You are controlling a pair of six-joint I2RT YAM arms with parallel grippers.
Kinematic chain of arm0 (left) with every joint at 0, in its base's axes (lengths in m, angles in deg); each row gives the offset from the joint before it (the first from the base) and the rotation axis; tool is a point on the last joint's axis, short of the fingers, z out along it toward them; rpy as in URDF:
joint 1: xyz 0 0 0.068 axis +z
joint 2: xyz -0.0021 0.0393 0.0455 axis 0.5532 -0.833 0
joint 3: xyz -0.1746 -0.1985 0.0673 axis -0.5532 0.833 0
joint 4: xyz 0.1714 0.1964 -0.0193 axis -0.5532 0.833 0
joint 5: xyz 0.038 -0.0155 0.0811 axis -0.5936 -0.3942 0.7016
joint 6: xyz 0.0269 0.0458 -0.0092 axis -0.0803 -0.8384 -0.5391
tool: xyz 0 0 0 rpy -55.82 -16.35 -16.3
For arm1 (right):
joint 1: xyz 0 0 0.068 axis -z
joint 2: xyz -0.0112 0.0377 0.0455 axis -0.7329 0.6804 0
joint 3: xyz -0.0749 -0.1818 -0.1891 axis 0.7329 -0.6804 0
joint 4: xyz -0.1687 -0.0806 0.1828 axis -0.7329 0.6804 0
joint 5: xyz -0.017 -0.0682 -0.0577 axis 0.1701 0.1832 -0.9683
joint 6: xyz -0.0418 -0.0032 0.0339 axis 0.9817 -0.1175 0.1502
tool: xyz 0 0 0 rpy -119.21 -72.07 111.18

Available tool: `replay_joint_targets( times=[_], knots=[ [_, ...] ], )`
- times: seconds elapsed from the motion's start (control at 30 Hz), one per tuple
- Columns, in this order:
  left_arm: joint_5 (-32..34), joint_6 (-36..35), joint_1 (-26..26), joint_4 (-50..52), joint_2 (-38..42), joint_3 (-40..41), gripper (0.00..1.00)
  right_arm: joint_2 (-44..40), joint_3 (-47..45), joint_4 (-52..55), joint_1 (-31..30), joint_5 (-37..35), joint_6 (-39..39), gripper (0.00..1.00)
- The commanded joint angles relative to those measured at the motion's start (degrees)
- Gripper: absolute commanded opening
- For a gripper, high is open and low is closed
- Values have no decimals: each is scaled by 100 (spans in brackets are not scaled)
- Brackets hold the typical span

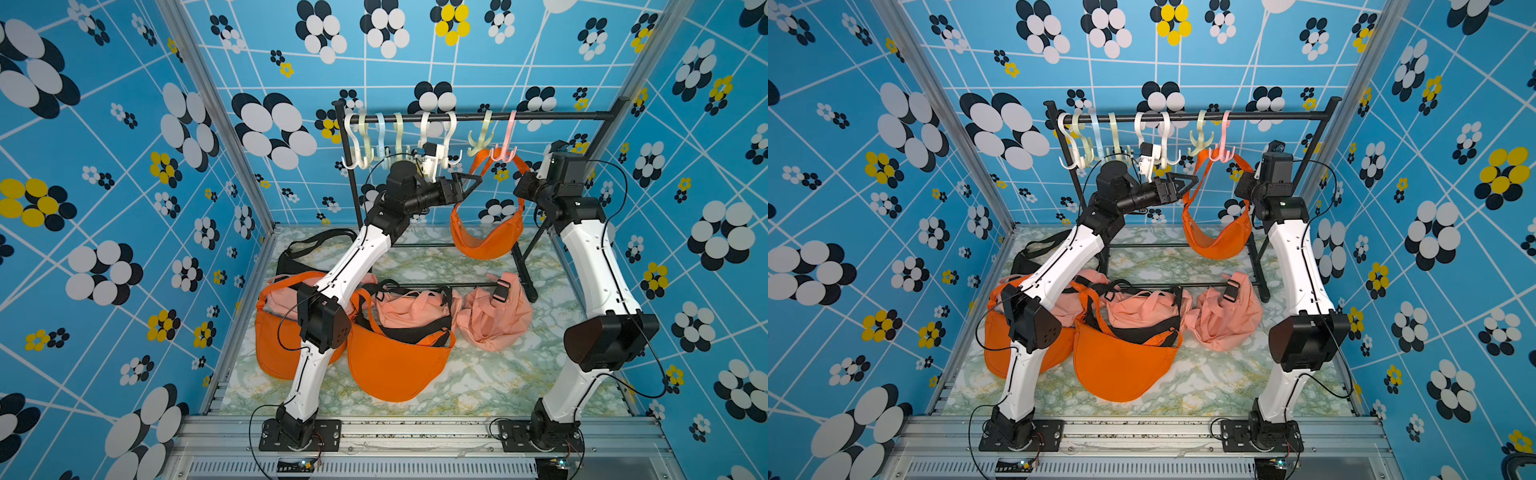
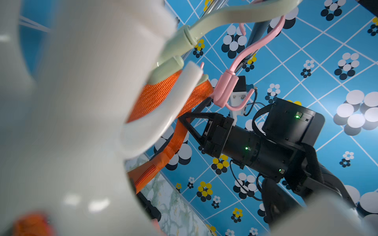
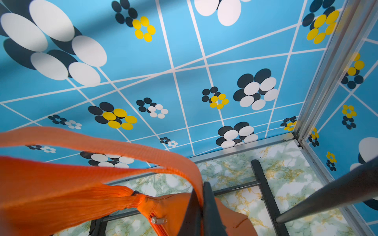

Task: Take the bag off the hook
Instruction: Pick up the bag from the hook.

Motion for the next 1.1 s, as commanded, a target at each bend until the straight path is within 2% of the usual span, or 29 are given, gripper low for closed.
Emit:
replay_joint_targets(
  times=[0.0, 0.1, 0.27, 0.5, 0.53, 0.6, 0.63, 0.73, 0.8, 0.87, 0.93, 0.97, 1.0, 1.07],
  knots=[
    [801, -1082, -172, 1012, 112, 290, 99, -150, -107, 41, 21, 202, -64, 0],
    [1192, -1551, -315, 1137, -20, 244, 99, -166, -107, 84, 26, 312, -63, 0],
    [1521, -1826, -460, 1256, -552, -7, 99, -293, -125, 126, 57, 543, -98, 0],
    [1048, -1698, -563, 689, -871, 165, 99, -491, -175, 162, 74, 661, -101, 0],
    [1032, -1691, -581, 659, -858, 201, 96, -488, -169, 161, 75, 670, -113, 0],
    [973, -1700, -592, 655, -871, 211, 86, -468, -170, 152, 79, 689, -132, 0],
    [967, -1673, -596, 685, -878, 207, 73, -449, -166, 144, 85, 698, -166, 0],
    [994, -1624, -591, 817, -855, 220, 47, -402, -160, 134, 88, 724, -224, 0],
    [1020, -1632, -592, 858, -790, 242, 38, -386, -169, 113, 88, 733, -247, 0],
    [1084, -1677, -589, 910, -708, 255, 34, -366, -160, 110, 88, 718, -267, 0],
    [1148, -1722, -582, 991, -619, 218, 23, -351, -153, 100, 97, 699, -273, 0],
    [1180, -1737, -583, 1040, -585, 176, 15, -348, -147, 100, 96, 682, -276, 0],
    [1231, -1736, -569, 1140, -551, 105, 1, -343, -136, 95, 97, 665, -284, 0],
    [1262, -1739, -566, 1298, -498, -50, 0, -326, -129, 76, 108, 646, -310, 0]
  ],
)
